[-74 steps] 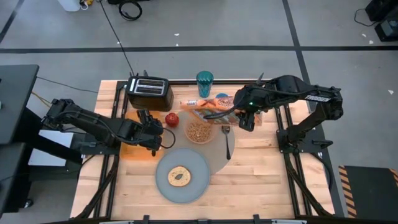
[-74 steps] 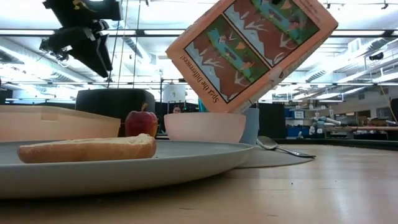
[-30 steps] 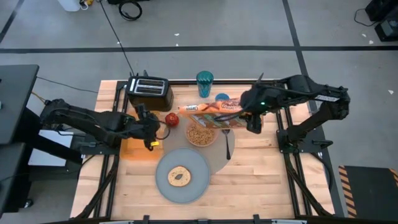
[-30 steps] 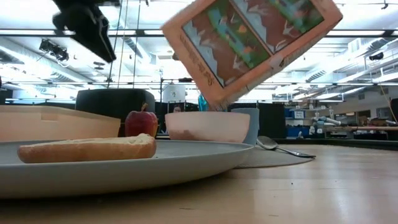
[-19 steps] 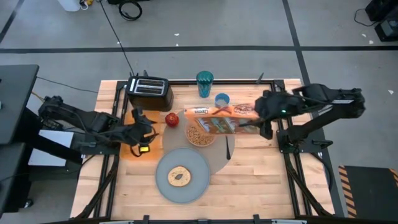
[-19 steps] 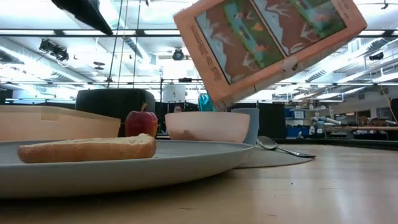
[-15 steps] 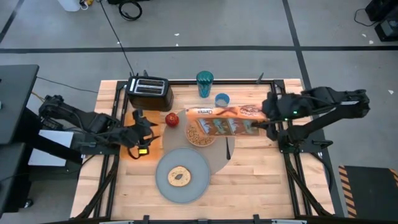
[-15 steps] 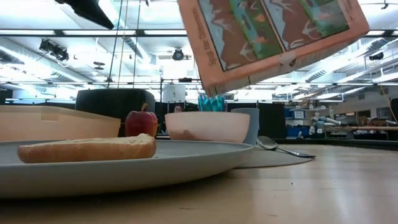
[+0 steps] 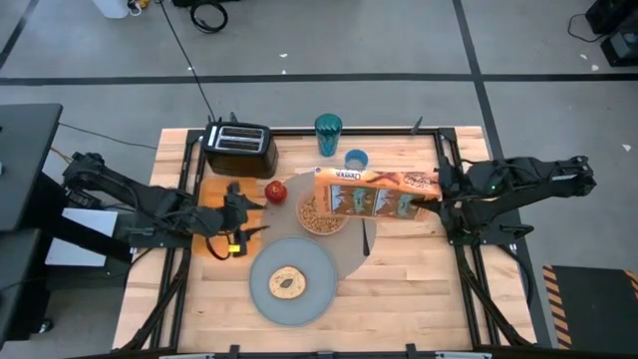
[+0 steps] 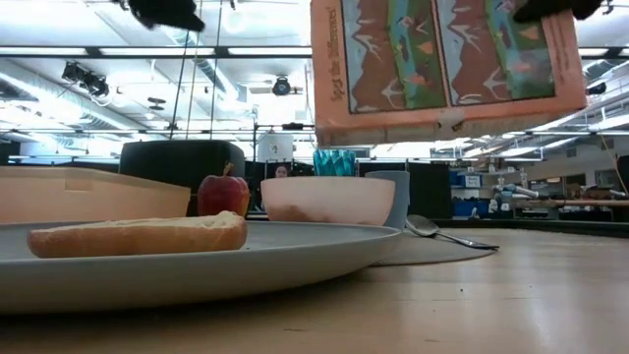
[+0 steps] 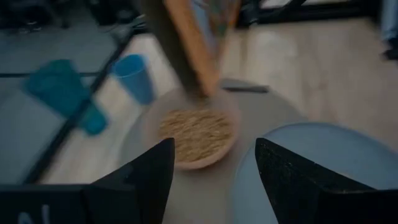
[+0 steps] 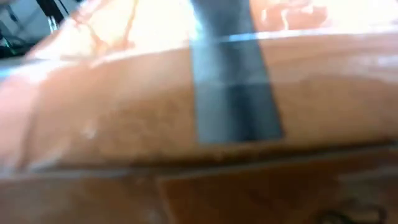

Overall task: Arrange a breakfast setting
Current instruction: Pour the cereal into the orange bowl

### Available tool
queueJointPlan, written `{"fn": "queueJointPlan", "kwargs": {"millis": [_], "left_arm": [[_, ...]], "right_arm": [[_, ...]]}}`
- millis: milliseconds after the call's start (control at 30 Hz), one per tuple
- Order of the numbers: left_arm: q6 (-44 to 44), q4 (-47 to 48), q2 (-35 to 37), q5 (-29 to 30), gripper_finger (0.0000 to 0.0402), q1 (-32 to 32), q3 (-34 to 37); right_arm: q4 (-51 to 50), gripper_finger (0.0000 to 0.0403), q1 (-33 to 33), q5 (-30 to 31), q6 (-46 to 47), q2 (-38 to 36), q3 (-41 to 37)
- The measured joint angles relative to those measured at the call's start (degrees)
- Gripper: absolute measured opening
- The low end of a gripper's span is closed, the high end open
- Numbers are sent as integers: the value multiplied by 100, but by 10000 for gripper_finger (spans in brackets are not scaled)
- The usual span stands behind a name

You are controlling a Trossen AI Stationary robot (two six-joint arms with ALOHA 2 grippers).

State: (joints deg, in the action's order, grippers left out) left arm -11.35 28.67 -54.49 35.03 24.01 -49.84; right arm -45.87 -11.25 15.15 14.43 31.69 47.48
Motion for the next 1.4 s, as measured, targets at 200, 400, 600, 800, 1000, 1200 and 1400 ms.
{"fn": "queueJointPlan", "kwargs": {"millis": [200, 400, 600, 800, 1000, 1200, 1400], "left_arm": [[320, -2785, 50, -541, 231, -17, 1717], [427, -4935, 51, -555, 231, 149, 2900], [932, -7392, 51, -1205, 231, 299, 3798], [1106, -8999, 50, -1308, 231, 153, 4483], [1210, -9225, 49, -1317, 239, -427, 4384], [1398, -9235, -326, -1847, 285, -1037, 3919], [1627, -9220, -1473, -2506, 305, -1618, 2873]], "right_arm": [[694, 236, 0, 19, -290, -687, -782], [687, 236, 0, 17, -155, -1334, -1174], [829, 236, 0, 114, -224, -1962, -1416], [1619, 236, 0, 174, -679, -2445, -1922], [3628, 236, 0, 121, -1190, -2622, -2785], [6667, 236, 0, -198, -1729, -2357, -3862], [9209, 236, 7, -455, -1910, -1435, -4641]]}}
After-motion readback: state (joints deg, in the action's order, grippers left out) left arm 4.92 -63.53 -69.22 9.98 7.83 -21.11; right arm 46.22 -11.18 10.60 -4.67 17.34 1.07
